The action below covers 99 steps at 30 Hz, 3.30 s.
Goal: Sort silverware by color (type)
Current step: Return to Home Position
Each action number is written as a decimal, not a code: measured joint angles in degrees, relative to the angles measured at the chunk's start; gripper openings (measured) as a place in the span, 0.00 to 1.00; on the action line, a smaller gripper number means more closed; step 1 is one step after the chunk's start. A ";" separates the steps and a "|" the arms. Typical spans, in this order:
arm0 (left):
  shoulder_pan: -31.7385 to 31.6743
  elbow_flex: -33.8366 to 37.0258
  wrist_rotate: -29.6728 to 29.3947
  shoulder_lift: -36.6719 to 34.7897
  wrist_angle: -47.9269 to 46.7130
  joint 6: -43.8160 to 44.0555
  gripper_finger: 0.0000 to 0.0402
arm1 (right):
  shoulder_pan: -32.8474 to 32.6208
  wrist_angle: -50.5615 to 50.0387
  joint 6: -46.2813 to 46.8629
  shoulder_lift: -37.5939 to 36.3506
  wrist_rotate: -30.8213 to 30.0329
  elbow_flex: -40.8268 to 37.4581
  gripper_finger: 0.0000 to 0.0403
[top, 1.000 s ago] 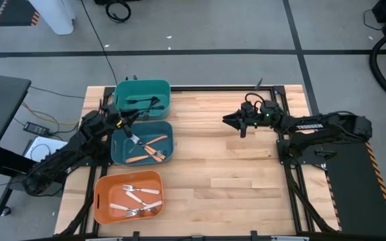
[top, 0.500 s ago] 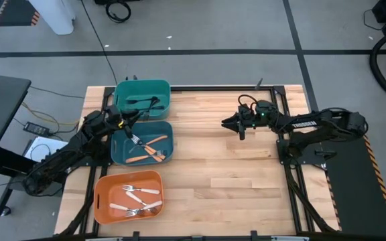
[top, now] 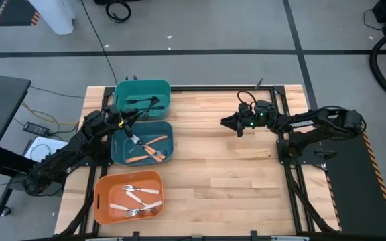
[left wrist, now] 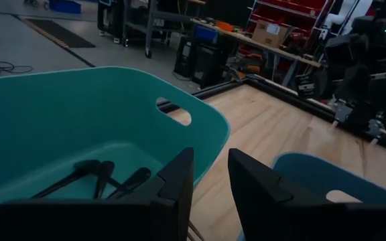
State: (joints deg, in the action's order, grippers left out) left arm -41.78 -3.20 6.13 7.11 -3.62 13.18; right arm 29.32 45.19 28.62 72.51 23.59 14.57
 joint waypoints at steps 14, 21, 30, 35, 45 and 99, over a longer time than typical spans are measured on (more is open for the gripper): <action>0.00 0.00 -0.04 0.00 -0.02 -0.34 0.25 | -0.41 -1.54 -22.06 0.00 0.27 0.00 0.27; 0.51 0.00 -0.09 0.00 -0.02 -0.34 0.25 | -0.39 -1.53 -16.06 -0.02 -1.49 0.00 0.27; 9.55 -0.02 -0.06 -0.07 -0.02 -0.37 0.25 | 0.00 -2.19 -14.71 -2.30 -1.49 0.04 0.27; 14.05 -0.02 -0.02 -0.17 -0.02 -0.38 0.25 | 0.28 -2.40 -14.74 -8.58 -1.66 -1.83 0.27; 15.80 -0.02 -0.03 -1.83 -0.14 -0.37 0.26 | 0.66 -1.27 -14.82 -24.57 -1.64 -12.31 0.27; 25.62 -0.02 -0.04 -6.98 0.39 -0.40 0.26 | -2.57 -7.64 -14.80 -72.41 -1.38 -14.21 0.27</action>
State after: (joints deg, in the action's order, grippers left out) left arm -16.16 -3.22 6.09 0.14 -3.23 12.78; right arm 26.75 37.54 13.82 0.10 22.21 0.36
